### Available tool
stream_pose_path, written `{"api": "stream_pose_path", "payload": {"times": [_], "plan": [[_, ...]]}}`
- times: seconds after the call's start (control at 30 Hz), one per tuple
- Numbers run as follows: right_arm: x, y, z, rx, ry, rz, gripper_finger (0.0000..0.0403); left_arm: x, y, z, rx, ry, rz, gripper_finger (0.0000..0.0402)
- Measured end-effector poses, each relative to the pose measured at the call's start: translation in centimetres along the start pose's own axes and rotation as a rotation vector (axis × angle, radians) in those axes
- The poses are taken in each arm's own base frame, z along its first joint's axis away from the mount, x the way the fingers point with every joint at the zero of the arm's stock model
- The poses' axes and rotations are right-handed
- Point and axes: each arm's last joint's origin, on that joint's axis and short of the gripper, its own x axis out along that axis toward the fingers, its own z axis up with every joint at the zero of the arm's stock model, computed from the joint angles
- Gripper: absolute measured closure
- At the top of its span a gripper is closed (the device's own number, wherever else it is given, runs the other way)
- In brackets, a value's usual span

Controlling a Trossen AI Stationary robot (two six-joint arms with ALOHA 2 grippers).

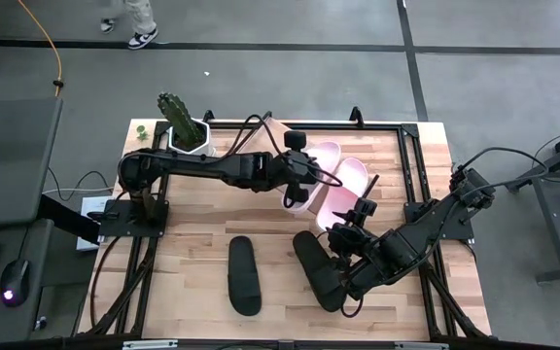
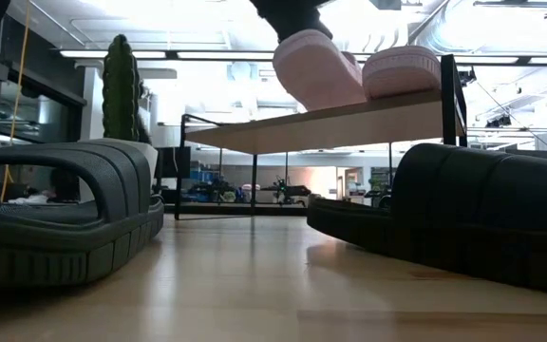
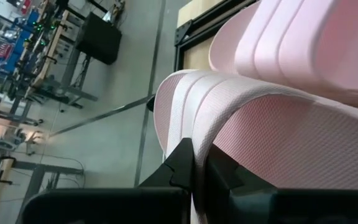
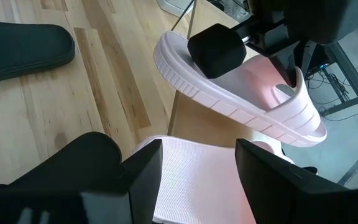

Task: Pick and place slides into the shelf
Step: Put the pink slipper on the shelf

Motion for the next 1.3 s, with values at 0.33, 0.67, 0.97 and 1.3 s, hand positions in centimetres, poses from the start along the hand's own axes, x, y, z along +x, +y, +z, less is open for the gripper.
{"api": "stream_pose_path", "payload": {"times": [0.33,0.67,0.97,1.3], "plan": [[0.00,0.00,0.00,0.000,0.000,0.000,0.0210,0.00,-0.07,0.13,-0.044,-0.031,-0.038,0.0396],[0.00,0.00,0.00,0.000,0.000,0.000,0.0210,0.28,-0.39,0.17,-0.049,-0.052,-0.078,0.0392],[0.00,0.00,0.00,0.000,0.000,0.000,0.0210,0.26,-0.42,0.19,-0.061,-0.057,-0.087,0.0331],[-0.01,-0.01,0.00,0.000,0.000,0.000,0.0210,0.24,-0.42,0.22,-0.113,-0.058,-0.091,0.0240]]}}
